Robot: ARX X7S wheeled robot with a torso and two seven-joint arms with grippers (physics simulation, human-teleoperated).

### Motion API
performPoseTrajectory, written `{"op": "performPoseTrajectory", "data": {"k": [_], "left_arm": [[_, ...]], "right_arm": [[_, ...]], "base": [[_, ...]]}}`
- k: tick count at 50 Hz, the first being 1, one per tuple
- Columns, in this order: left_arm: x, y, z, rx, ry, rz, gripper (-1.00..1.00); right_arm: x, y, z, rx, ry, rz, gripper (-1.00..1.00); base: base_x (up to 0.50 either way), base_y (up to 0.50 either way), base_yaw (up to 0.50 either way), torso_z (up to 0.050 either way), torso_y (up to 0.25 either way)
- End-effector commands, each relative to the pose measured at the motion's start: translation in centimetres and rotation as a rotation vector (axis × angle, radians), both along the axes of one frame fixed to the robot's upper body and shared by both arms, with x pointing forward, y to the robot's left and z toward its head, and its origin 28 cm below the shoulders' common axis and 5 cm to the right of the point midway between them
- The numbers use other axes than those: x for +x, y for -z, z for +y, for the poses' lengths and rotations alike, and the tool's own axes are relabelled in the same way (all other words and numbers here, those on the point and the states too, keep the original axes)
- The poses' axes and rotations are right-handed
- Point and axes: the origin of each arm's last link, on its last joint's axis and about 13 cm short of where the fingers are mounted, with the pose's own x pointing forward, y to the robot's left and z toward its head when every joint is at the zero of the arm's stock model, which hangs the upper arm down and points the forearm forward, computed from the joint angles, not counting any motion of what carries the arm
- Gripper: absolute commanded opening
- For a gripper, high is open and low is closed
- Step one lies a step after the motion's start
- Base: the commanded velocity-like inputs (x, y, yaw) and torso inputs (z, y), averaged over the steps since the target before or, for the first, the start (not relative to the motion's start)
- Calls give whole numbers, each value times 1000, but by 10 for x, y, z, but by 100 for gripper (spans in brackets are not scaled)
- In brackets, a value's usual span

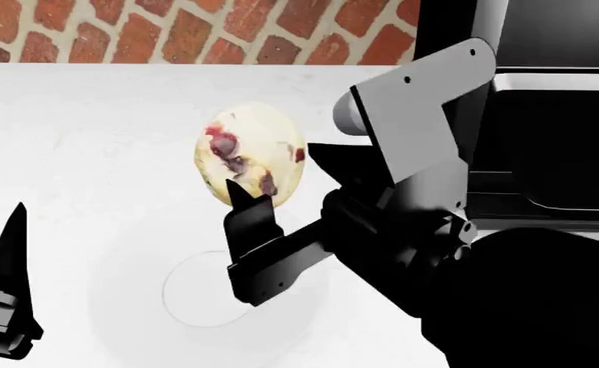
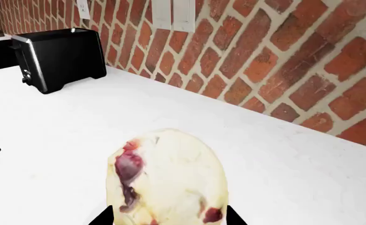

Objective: Place the scone on the tray of the toaster oven.

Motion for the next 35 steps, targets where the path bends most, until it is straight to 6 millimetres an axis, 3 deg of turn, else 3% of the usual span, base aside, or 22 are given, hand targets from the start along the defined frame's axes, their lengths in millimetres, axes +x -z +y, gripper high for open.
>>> {"op": "performPoseTrajectory", "data": {"k": [1, 15, 29, 35], "left_arm": [[3, -4, -1, -10, 5, -10, 100], [4, -4, -3, -22, 11, -14, 100], [6, -5, -4, -21, 21, -23, 100], [5, -7, -4, -31, 29, -32, 100]], "right_arm": [[-38, -28, -28, -28, 129, -108, -100], [-88, -42, -56, -20, 308, -154, -100], [-111, -42, -87, -48, 506, -127, -100], [-112, -46, -100, -55, 579, -113, -100]], "base": [[0, 0, 0, 0, 0], [0, 0, 0, 0, 0], [0, 0, 0, 0, 0], [0, 0, 0, 0, 0]]}}
